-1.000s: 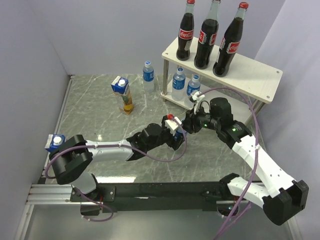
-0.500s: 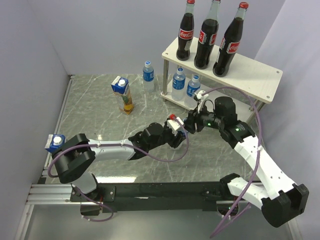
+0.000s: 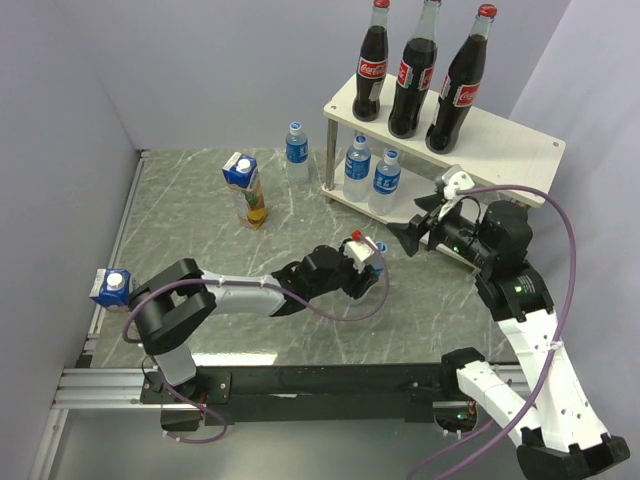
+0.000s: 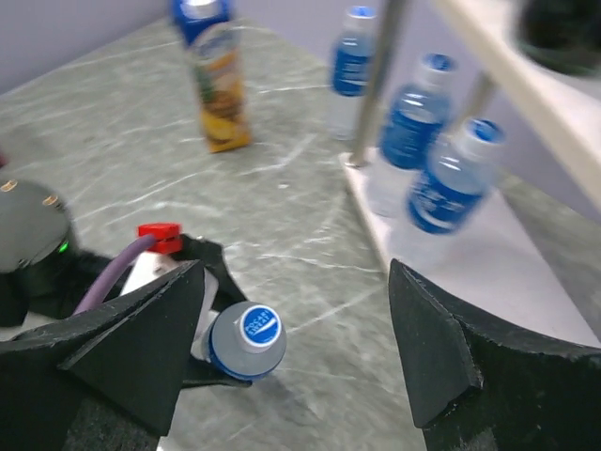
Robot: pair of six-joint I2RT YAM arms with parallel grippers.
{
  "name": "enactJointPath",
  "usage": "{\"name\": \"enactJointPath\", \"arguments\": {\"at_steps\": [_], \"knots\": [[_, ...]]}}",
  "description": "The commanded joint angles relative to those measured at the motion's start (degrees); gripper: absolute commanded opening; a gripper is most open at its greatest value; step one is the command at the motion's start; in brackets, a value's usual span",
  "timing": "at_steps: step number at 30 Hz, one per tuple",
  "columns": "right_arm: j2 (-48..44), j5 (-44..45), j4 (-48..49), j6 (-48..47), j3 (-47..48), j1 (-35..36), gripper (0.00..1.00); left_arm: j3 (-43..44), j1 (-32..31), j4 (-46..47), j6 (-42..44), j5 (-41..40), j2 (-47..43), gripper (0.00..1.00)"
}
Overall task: Place and organize the beverage onto the shelf
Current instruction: Pick up the drink from the center of the board, then place the drink on the shelf.
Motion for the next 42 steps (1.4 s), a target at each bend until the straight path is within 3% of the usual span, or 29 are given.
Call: {"name": "enactJointPath", "arguments": {"at_steps": [1,6,24,42], "knots": [[-0.58,9.46,2.64,1.99,1.51,-1.84,0.85,8.47,-0.13,10.57,-0.43,0.45,0.52,0.0],[-1.99,20.35,6.77,7.0,0.1,-4.91,0.85,14.98,1.01,11.54,-1.39,0.54,5.0,0.0],[-4.27,33.46,10.29,11.06,-0.6,-9.23,0.87,40.39,5.05,6.53,-2.8,4.23,19.85,0.0],[-4.27,30.93,10.38,11.94,-1.57,-10.64,0.86,59.63,7.43,1.96,-2.62,1.59,31.46,0.0]]}}
